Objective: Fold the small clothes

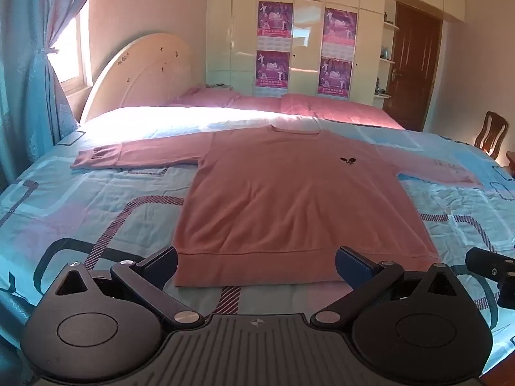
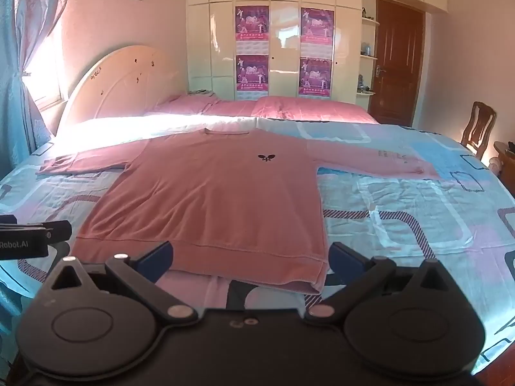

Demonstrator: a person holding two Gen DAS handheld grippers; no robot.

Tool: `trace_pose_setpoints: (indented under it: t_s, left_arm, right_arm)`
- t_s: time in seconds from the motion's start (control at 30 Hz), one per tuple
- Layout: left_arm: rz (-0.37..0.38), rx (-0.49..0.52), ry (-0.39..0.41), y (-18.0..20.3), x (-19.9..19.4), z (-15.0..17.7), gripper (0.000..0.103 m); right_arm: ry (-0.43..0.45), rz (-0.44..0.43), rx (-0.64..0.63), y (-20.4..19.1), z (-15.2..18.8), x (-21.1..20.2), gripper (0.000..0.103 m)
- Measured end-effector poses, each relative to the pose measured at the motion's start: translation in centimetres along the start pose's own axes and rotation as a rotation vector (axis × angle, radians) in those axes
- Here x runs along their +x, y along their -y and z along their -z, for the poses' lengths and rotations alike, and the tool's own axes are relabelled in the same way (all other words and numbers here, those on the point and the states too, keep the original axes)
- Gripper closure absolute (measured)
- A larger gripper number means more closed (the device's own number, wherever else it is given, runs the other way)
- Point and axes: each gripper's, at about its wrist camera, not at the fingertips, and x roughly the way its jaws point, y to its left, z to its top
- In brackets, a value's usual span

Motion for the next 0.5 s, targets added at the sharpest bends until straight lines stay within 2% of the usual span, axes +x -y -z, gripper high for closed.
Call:
trace_pose_setpoints:
  t_s: [0.17, 0.5]
  left_arm:
    - [-0.007, 0.011, 0.005, 1.2, 0.0, -0.4, 0.0]
    - [0.006, 0.019, 0.015, 0.6, 0.5, -0.7, 0.0]
  right_arm:
    - [0.007, 0.003, 0.002, 0.0, -0.1, -0.1, 0.001]
    - [0.011, 0.01, 0.022, 0.4, -0.6, 0.5, 0.001]
